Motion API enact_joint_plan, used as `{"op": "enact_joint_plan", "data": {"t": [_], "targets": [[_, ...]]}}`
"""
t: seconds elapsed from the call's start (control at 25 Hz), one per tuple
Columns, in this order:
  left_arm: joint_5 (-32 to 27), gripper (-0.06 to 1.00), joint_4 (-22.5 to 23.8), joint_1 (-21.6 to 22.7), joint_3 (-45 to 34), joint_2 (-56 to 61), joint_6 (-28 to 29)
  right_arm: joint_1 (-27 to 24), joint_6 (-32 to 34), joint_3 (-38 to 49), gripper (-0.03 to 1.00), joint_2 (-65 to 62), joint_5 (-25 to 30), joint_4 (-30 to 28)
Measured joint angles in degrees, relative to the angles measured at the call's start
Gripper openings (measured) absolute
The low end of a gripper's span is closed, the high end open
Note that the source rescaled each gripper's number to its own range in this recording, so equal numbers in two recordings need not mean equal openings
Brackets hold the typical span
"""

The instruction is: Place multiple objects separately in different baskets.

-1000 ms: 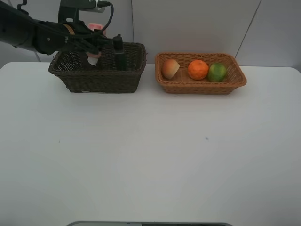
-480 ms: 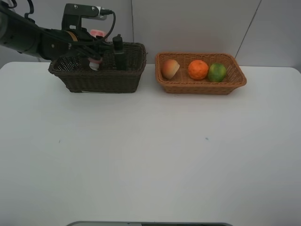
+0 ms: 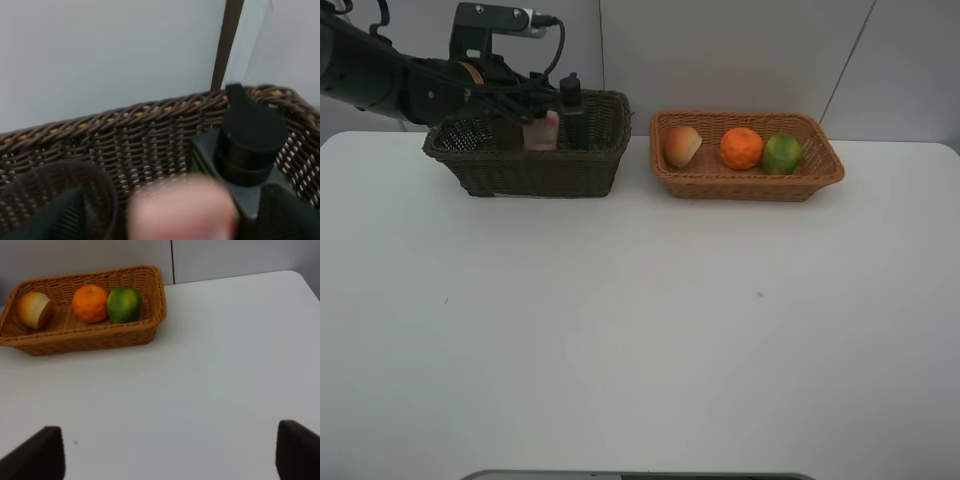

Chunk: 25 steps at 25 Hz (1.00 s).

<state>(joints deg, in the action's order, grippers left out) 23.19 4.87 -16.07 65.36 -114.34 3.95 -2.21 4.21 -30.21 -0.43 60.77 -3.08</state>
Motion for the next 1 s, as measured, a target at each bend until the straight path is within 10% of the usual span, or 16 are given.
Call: {"op": "enact_joint_plan", "data": {"t": [0.56, 1.0], "targets": [[-13.0, 0.93, 0.0, 0.5, 0.0, 6.6, 0.0, 0.0, 0.0, 0.0, 0.83, 0.0, 0.0, 0.0], [-27.2, 0.93, -3.5, 12.2, -13.1, 27.0, 1.8, 0.0, 0.0, 0.0, 0.83, 0.0, 0.0, 0.0]]}}
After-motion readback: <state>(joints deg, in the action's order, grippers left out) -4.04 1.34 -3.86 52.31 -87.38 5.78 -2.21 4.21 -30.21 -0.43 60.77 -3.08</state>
